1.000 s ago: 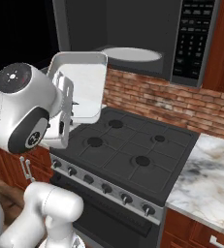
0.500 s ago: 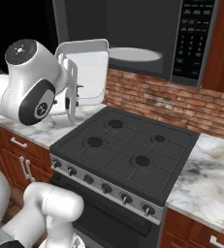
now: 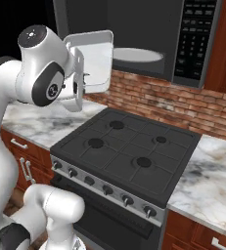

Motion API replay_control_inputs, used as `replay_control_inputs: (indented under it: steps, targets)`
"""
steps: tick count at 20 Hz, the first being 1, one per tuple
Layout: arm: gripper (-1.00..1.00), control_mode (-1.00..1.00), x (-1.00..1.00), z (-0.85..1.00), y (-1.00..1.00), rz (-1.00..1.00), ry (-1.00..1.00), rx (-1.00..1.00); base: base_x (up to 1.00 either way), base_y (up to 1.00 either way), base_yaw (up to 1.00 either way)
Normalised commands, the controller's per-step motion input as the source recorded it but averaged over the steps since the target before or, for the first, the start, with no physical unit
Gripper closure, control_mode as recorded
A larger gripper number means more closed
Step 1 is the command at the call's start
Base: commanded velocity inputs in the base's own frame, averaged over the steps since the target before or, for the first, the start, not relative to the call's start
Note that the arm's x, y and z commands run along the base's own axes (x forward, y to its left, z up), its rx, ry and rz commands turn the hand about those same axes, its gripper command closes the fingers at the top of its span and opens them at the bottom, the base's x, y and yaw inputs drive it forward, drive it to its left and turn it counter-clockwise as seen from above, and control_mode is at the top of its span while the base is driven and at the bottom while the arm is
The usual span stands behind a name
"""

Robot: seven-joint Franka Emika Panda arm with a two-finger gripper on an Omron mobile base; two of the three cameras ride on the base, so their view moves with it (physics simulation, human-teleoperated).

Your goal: Place the tupperware containing the fish and mushroom meal in the microwave. Close the microwave door and press the start button to reheat the meal.

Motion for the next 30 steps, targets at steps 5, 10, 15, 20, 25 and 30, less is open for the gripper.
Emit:
replay_control_inputs:
  steps: [5, 10, 15, 20, 25, 30]
  targets:
    - [1.00, -1.00, 0.41, 0.15, -0.13, -0.02, 0.00, 0.00, 0.00, 0.00, 0.00]
    - [1.00, -1.00, 0.37, 0.05, -0.04, -0.01, 0.00, -0.01, 0.00, 0.00, 0.00]
    - [1.00, -1.00, 0.36, 0.01, -0.09, -0.01, 0.00, -0.01, 0.00, 0.00, 0.00]
    - [1.00, -1.00, 0.36, 0.00, -0.22, -0.01, 0.00, 0.00, 0.00, 0.00, 0.00]
    - [1.00, -1.00, 0.43, 0.00, -0.23, 0.00, 0.00, 0.00, 0.00, 0.00, 0.00]
    - [1.00, -1.00, 0.47, 0.01, -0.15, 0.00, 0.00, 0.00, 0.00, 0.00, 0.00]
